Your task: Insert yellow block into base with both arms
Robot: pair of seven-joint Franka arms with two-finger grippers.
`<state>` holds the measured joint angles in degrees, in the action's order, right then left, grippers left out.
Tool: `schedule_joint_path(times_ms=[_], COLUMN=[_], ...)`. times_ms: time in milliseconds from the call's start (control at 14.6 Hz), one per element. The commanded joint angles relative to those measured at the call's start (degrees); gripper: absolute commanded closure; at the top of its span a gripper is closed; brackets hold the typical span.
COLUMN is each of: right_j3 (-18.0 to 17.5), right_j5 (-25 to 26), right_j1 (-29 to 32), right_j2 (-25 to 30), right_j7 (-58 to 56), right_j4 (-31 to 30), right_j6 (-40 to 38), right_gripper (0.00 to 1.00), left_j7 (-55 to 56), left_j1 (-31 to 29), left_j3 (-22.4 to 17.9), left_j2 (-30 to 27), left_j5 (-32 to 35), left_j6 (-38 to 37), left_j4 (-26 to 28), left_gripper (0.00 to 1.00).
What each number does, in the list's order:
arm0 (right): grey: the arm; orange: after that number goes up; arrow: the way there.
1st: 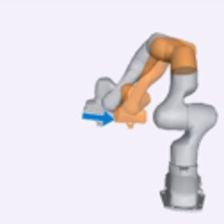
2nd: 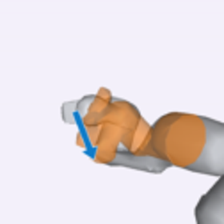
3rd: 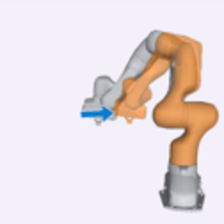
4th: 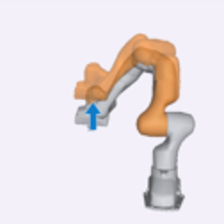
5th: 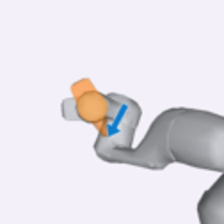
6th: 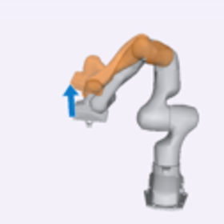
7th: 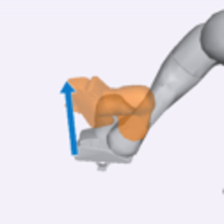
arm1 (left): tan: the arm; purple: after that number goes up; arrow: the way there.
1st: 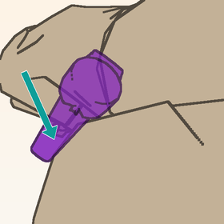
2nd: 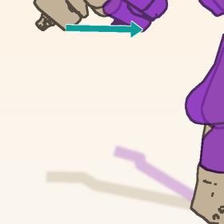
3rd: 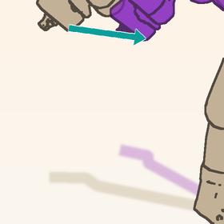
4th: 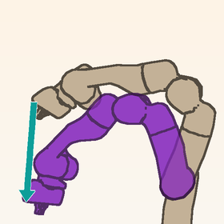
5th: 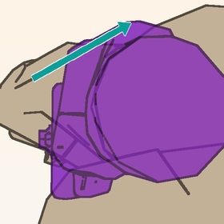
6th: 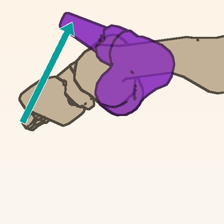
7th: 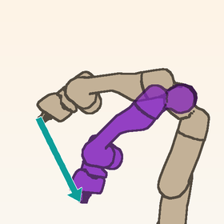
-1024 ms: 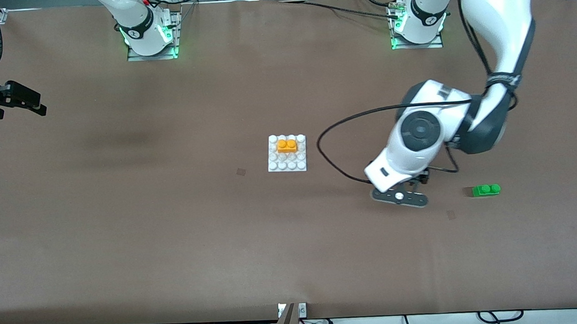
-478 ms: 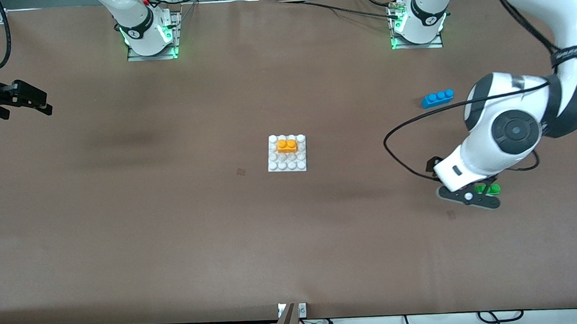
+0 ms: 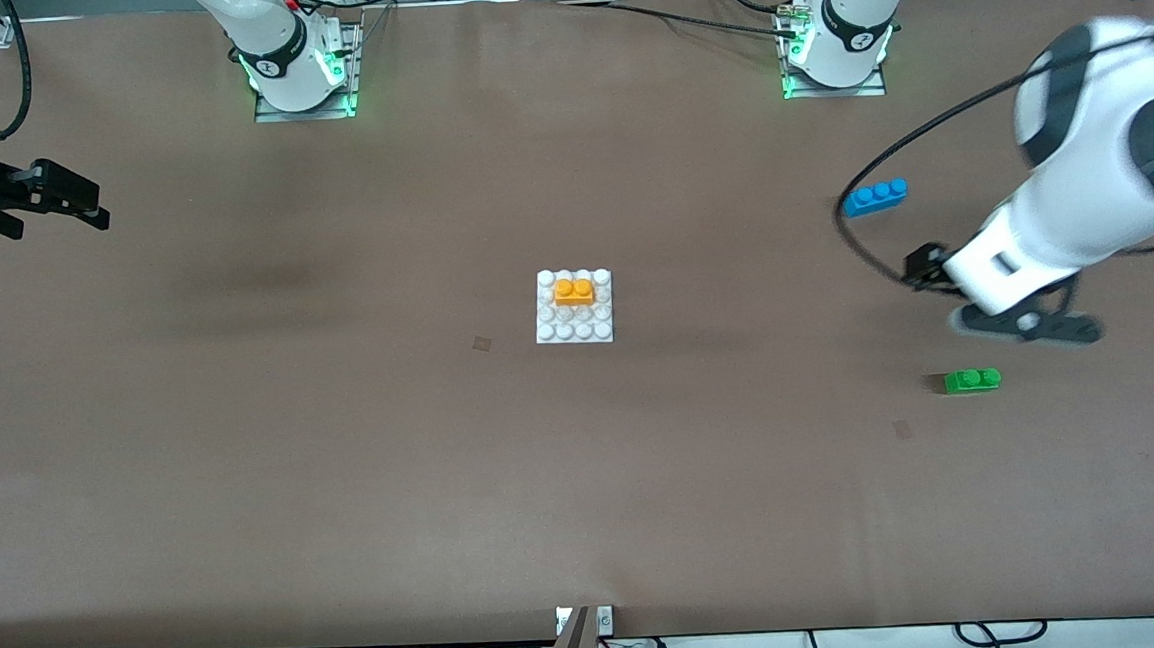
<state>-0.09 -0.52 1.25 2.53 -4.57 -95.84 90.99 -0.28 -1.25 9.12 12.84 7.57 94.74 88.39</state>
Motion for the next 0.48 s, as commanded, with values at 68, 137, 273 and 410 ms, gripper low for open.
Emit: schedule_joint_path(times_ms=[68,137,273,410], right_j3=[-0.09,-0.09,-0.09,-0.09], right_j5=[0.87,0.87,0.87,0.87], right_j1=[-0.2,-0.28,-0.29,-0.29], right_j2=[0.46,0.46,0.46,0.46], right_j7=[0.35,0.26,0.35,0.35], right_j4=[-0.23,-0.23,-0.31,-0.23], right_j6=[0.24,0.24,0.33,0.5], right_gripper=[0.0,0.0,0.0,0.0], left_j7=[-1.74,-3.39,-4.82,-2.81], left_j1=[-2.35,-2.26,-1.65,-1.12], left_j3=[-0.5,-1.46,-3.05,-2.62], left_j2=[-6.24,-6.6,-4.68,-2.03], left_j5=[-1.51,-1.68,-1.51,-0.89], left_j6=[-4.56,-6.31,-6.94,-7.64], left_j4=[1.62,-0.13,-3.21,-6.72], left_gripper=[0.0,0.0,0.0,0.0])
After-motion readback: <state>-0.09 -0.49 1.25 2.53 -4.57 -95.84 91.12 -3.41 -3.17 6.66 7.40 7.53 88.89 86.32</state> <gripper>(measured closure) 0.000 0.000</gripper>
